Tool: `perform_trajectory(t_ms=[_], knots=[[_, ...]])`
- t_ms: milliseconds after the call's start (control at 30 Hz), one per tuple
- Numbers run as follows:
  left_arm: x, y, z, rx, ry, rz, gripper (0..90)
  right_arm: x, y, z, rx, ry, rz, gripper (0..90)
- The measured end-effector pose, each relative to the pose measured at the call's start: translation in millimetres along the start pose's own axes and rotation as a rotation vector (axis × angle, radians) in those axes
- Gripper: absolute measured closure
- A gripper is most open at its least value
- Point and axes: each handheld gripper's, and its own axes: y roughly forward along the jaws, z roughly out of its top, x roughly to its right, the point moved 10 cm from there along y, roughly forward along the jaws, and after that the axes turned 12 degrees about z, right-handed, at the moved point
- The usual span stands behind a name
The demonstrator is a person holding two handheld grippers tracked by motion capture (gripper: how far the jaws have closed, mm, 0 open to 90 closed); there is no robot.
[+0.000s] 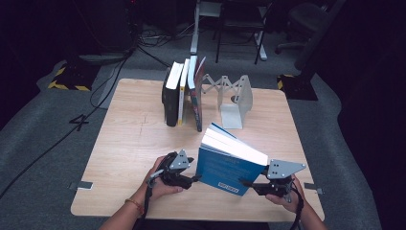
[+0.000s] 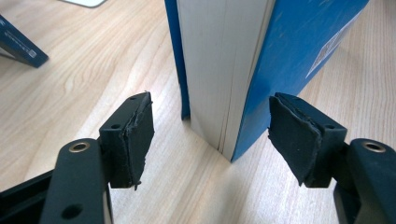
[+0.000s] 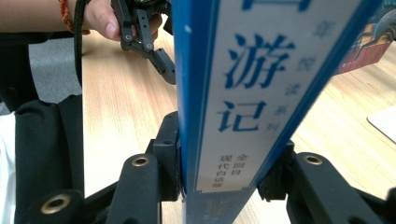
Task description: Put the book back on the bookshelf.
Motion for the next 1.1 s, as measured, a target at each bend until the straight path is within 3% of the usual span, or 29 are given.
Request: perform_trajectory(t_ms=[67,167,367,667,800,1100], knots=[[-0.2,-0.2,-2.3,-0.011,0.004,0.007,32.1,0.1,-0.4,2.0,-0.009,-0.005,-0.001,57.9],[-0.9,-2.6,-7.8,-0.030,0.001,0.013,31.9,-0.6,-3.0,11.8,0.018,0.002,-0.002,56.9],[-8.7,-18.2,-26.5,-0.073,-0.015,0.032,31.4,-0.9,-6.0,29.8,0.023,-0.004,-0.010,55.8],[-17.1,-40.4,-68.0,-0.165,-0.040,0.076,31.7,1.6,-2.8,46.2,0.082,0.007,-0.010,55.2],[-19.3,-44.3,-78.0,-0.173,-0.064,0.086,30.6,2.1,-0.5,51.1,0.103,0.011,0.001,55.7],[-27.0,-45.3,-81.2,-0.150,-0.106,0.116,28.8,5.9,-0.2,54.5,0.095,0.027,-0.016,59.3]])
